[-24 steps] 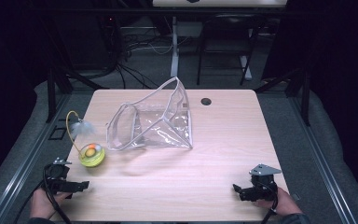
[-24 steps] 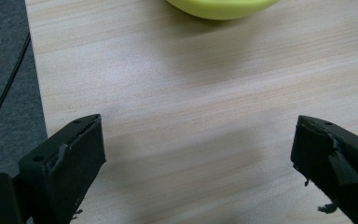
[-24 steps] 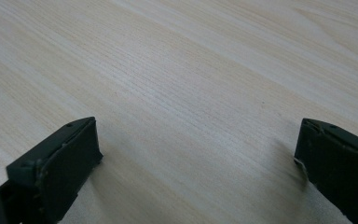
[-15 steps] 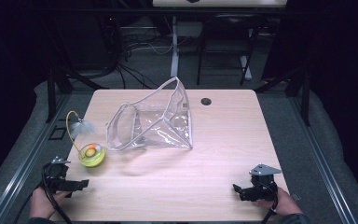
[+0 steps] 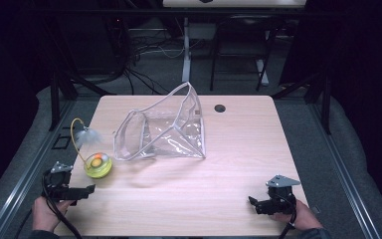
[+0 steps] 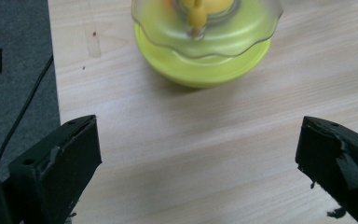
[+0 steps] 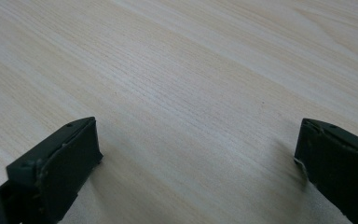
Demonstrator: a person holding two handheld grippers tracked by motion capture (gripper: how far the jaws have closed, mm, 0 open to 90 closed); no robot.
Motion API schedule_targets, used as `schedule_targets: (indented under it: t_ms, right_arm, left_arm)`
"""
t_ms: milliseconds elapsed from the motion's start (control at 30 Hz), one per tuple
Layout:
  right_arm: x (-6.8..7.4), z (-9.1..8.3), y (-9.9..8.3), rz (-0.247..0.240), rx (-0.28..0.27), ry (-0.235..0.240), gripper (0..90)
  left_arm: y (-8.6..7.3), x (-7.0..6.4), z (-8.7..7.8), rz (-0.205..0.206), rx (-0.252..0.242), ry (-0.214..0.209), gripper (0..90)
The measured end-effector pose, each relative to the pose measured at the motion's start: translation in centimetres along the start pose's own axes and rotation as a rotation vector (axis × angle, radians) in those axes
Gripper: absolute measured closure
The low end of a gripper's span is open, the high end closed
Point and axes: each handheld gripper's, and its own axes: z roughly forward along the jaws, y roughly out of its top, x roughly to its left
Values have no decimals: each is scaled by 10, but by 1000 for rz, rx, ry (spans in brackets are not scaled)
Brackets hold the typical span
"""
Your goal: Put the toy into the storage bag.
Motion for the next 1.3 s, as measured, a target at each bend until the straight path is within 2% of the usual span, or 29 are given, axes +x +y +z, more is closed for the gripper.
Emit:
schedule_targets:
  t_ms: [133, 167, 233, 267, 333, 600, 900, 933, 1300]
  right_arm:
    - [0, 0, 0, -2, 0, 1, 0]
    - [0, 0, 0, -1, 1, 1, 0]
    - [0, 0, 0, 0, 0, 0, 0]
    - [0, 0, 0, -1, 0, 0, 0]
    - [0, 0, 0, -1, 1, -2, 0]
    - [0, 0, 0, -1, 0, -1, 0]
    - [0, 0, 0, -2, -1, 0, 0]
    - [0, 0, 0, -1, -1, 0, 0]
    - [0, 0, 0, -1, 0, 0, 0]
  left_arm:
    - [2, -2, -2, 1, -26, -6, 1]
    - [5, -3, -4, 4, -49, -8, 1]
    - [7, -4, -6, 7, -61, -6, 1]
    - [10, -4, -8, -1, -90, -1, 1]
    - [13, -4, -11, -9, -111, -2, 1]
    - [22, -7, -12, 23, -138, -3, 1]
    - [28, -4, -17, 10, -195, 3, 1]
    - [30, -4, -17, 12, -210, 13, 1]
    - [39, -2, -17, 4, -253, 18, 2]
